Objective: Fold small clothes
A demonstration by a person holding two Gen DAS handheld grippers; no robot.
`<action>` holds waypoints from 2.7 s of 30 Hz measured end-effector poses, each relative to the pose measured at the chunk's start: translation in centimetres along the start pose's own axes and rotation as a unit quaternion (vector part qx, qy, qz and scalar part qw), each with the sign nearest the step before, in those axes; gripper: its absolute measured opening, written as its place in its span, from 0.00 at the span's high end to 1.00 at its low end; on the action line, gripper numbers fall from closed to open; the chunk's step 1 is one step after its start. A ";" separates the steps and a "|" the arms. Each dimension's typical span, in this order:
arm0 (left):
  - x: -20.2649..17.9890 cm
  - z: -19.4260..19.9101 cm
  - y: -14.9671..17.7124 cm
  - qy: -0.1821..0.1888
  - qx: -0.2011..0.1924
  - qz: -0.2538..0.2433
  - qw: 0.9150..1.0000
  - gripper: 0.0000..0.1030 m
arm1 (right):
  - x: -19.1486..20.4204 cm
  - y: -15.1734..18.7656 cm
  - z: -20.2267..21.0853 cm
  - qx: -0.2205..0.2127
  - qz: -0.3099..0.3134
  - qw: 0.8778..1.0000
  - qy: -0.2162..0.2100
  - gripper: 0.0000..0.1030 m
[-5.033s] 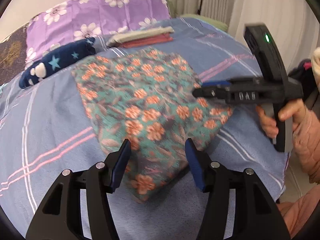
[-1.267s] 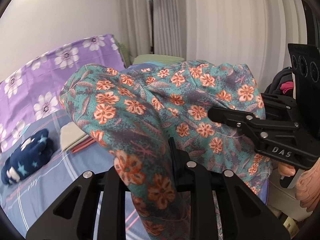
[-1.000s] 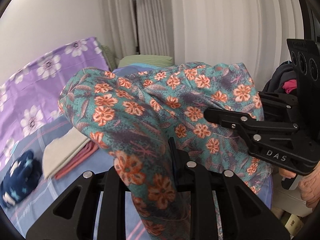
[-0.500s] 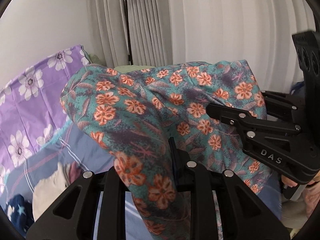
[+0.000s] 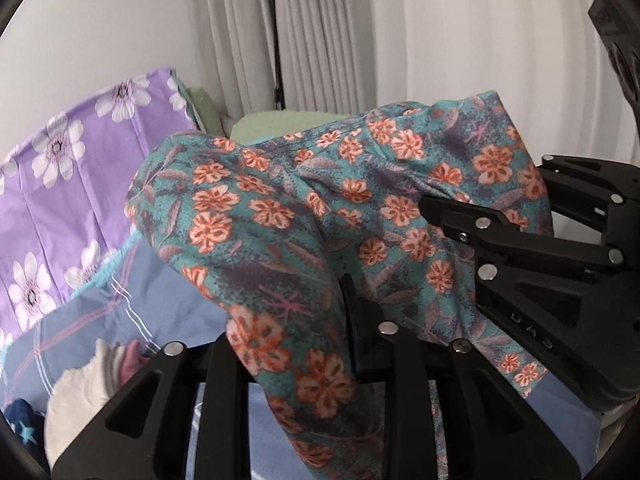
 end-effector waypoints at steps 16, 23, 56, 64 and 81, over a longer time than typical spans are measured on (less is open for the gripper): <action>-1.0 -3.6 11.8 -0.075 0.084 -0.031 0.993 0.34 | -3.9 14.1 -6.0 0.075 -0.189 0.977 0.057 0.33; 1.1 -1.3 12.7 -0.043 0.095 0.029 0.994 0.20 | -3.7 14.0 -4.8 0.084 -0.202 0.971 0.094 0.28; 5.5 31.0 15.9 -0.025 -0.098 0.091 0.991 0.02 | 15.5 13.9 30.2 -0.101 -0.159 0.982 0.023 0.03; 6.2 35.5 17.9 0.013 -0.112 0.108 0.988 0.02 | 18.3 14.6 32.9 -0.104 -0.154 0.982 0.019 0.02; 6.1 40.1 22.6 -0.008 -0.115 0.067 0.991 0.02 | 23.5 17.6 35.3 -0.079 -0.125 0.989 0.025 0.02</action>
Point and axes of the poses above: each gripper's, at about its wrist camera, not at the fingertips, and z roughly against the way its jaws point, x to its left, y to its underside, the point moved 9 cm from there along -z, roughly the way its jaws point, and after that the axes turned 14 degrees about -y, right-handed, at the moved point
